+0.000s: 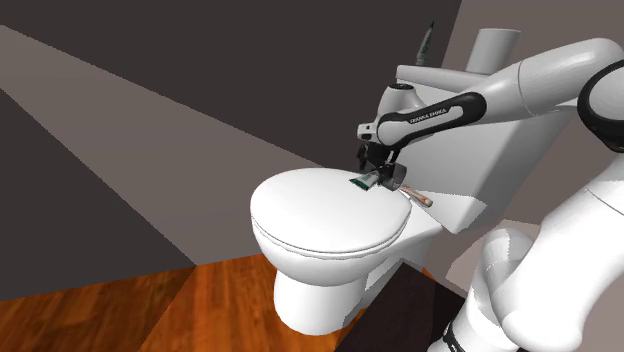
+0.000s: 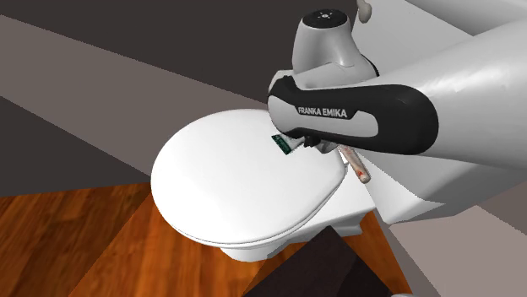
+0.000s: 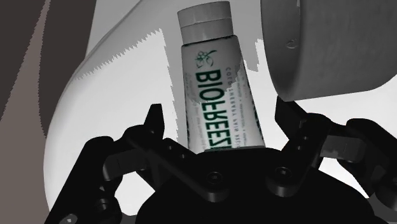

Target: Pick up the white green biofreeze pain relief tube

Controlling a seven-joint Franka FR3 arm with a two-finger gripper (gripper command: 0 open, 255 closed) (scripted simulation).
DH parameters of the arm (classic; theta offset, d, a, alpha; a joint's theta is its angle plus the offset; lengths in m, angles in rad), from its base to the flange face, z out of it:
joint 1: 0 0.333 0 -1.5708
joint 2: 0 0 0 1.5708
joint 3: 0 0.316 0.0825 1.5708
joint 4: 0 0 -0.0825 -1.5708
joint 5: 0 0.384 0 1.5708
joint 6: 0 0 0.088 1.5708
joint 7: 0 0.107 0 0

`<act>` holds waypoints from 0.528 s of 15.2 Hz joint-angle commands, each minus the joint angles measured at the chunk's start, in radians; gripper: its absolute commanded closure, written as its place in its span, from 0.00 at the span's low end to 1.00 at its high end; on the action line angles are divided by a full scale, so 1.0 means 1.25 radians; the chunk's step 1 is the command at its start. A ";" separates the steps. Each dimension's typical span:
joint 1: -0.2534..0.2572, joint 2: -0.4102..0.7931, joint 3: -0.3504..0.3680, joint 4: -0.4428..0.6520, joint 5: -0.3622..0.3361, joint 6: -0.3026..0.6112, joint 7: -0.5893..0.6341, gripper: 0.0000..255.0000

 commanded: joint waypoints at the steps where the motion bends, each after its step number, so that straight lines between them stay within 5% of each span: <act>1: 0.001 0.011 -0.007 -0.015 0.001 0.025 -0.002 0.00; 4: 0.001 0.014 -0.009 -0.018 0.002 0.032 -0.002 0.00; 5: 0.001 0.014 -0.009 -0.018 0.002 0.032 -0.003 1.00; 8: 0.002 0.016 -0.010 -0.018 0.003 0.033 -0.003 1.00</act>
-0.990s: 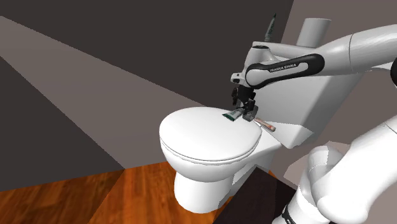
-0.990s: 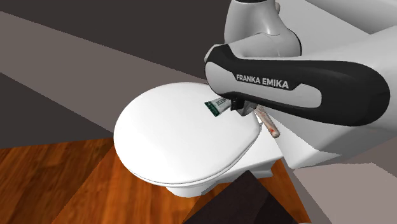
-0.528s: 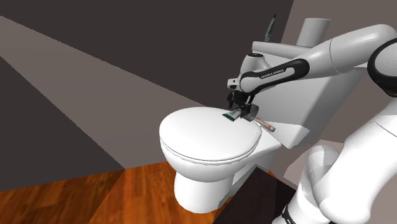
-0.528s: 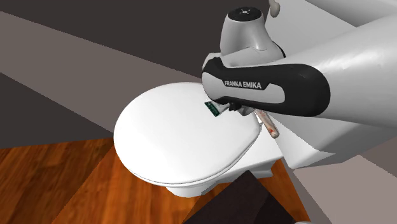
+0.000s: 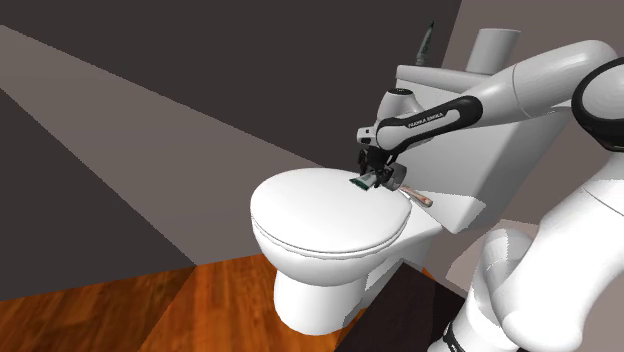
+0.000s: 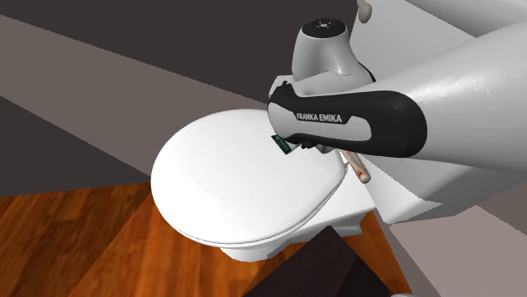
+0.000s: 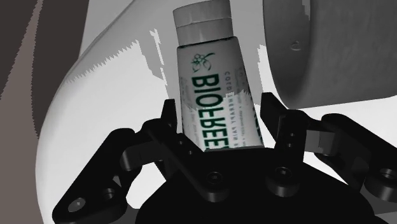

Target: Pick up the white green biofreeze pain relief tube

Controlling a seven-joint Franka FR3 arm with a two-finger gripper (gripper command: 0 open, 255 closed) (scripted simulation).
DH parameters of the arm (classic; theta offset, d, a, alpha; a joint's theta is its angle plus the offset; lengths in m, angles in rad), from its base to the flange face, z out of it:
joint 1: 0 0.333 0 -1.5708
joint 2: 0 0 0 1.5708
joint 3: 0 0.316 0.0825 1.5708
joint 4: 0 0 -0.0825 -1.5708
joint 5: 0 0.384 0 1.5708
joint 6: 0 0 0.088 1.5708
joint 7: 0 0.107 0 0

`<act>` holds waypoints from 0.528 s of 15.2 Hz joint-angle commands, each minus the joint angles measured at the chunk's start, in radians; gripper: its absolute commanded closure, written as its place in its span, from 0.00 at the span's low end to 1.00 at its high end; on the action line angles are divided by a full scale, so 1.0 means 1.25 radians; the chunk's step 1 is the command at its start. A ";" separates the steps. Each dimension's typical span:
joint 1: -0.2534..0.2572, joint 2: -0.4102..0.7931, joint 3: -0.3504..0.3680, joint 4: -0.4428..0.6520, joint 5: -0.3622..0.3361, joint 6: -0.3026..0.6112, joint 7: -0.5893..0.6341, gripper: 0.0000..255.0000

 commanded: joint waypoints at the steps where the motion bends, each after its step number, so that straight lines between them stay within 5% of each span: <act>1: 0.000 0.001 -0.001 -0.001 0.000 0.001 0.000 1.00; 8: -0.002 -0.013 0.008 0.011 -0.004 -0.025 0.003 1.00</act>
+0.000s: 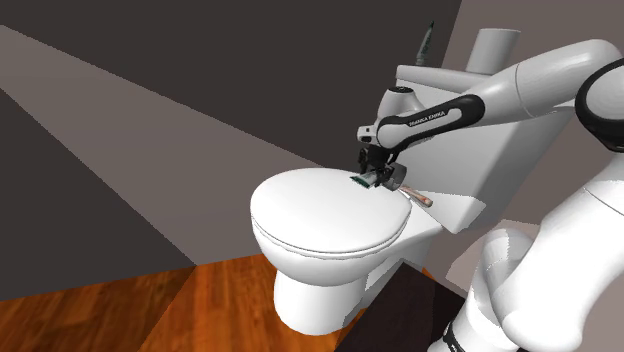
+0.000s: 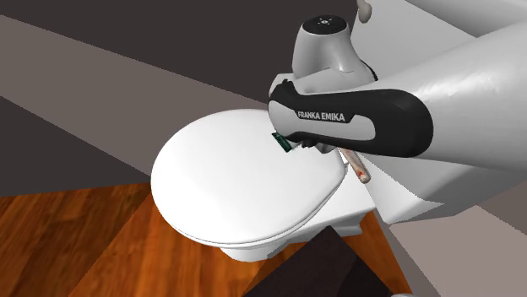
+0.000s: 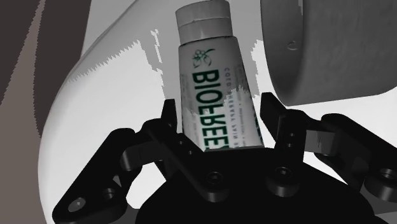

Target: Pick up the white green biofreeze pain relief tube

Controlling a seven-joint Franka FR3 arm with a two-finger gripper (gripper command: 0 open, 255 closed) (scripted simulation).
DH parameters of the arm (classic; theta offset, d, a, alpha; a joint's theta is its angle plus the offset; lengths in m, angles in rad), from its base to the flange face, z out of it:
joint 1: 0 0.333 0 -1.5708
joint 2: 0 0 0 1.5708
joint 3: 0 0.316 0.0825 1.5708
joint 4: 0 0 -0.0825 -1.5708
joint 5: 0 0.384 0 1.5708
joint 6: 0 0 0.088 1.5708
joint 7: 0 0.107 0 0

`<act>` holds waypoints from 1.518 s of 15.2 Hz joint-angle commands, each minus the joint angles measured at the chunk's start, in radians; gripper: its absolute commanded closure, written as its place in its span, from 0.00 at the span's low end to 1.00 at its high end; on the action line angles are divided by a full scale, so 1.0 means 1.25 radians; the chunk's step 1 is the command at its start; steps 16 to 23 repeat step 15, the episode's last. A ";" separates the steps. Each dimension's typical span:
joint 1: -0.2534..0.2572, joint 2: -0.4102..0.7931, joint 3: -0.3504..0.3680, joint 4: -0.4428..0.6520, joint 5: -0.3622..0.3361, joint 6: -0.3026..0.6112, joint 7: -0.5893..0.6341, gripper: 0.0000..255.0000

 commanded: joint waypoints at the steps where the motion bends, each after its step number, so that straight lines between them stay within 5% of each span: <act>1: -0.001 -0.010 0.007 0.013 -0.001 -0.023 0.001 1.00; 13: -0.003 -0.063 0.044 0.103 -0.002 -0.163 -0.001 1.00; 23: -0.003 -0.064 0.045 0.104 -0.002 -0.164 -0.001 1.00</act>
